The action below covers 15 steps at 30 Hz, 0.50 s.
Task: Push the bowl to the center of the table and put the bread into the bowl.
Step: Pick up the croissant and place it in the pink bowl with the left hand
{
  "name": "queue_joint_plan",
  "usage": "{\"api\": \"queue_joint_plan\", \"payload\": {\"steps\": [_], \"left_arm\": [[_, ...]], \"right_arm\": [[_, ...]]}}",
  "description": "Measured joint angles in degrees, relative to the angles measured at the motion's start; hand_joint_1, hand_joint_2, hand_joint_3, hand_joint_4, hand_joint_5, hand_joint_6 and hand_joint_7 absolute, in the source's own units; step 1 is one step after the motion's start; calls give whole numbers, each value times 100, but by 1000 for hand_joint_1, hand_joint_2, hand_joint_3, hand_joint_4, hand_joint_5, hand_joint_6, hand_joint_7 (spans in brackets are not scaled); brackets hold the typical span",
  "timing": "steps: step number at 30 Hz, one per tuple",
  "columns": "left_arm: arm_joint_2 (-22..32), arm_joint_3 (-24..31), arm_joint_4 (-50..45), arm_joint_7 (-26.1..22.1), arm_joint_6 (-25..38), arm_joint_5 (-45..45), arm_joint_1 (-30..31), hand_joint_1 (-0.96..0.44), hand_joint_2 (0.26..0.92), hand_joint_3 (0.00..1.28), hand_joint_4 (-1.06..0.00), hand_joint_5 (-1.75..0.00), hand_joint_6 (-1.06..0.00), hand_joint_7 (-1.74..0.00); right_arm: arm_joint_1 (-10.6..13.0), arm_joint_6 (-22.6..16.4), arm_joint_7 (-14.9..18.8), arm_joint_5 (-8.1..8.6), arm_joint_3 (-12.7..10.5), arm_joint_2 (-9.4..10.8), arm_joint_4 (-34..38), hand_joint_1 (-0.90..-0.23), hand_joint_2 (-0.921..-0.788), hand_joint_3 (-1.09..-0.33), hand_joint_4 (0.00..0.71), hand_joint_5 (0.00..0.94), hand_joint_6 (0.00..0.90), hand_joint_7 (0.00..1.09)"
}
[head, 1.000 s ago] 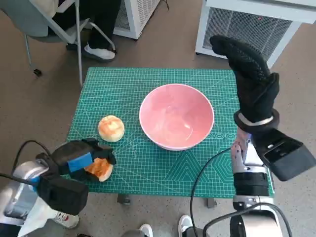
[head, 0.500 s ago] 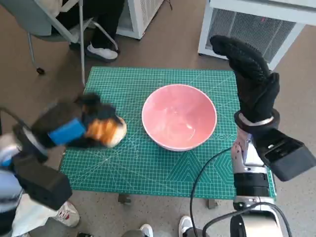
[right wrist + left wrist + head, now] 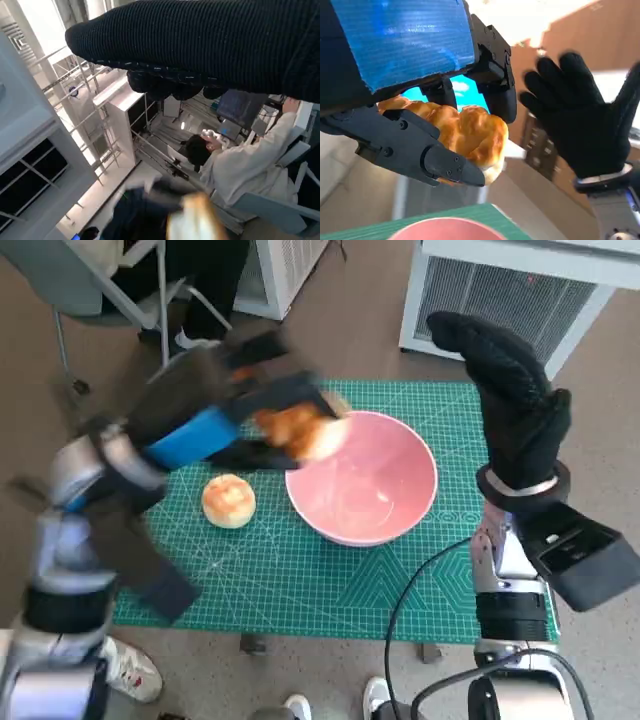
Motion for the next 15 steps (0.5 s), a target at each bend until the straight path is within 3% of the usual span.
{"api": "queue_joint_plan", "payload": {"steps": [3,5,14,15], "left_arm": [[-213,-242,428,5,1,212,-251,1,920,80,-623,-1150,-663,-1214],[-338,-369,700,8,-5,339,-353,1,920,80,-624,-1150,-663,-1212],[-737,-859,1926,30,183,838,-638,0,921,115,-625,-1176,-579,-1271],[-783,-912,2079,27,231,867,-648,0,921,158,-564,-1219,-546,-1322]], "right_arm": [[27,10,-1,-1,0,1,-57,-544,-921,-856,28,406,-1,586],[44,21,-4,-1,-2,0,-94,-544,-921,-858,14,434,-1,587],[118,30,-64,-36,-11,-6,-148,-541,-921,-861,0,462,-1,587],[131,30,-83,-43,-13,-7,-157,-538,-921,-863,-1,461,-1,587]]}}
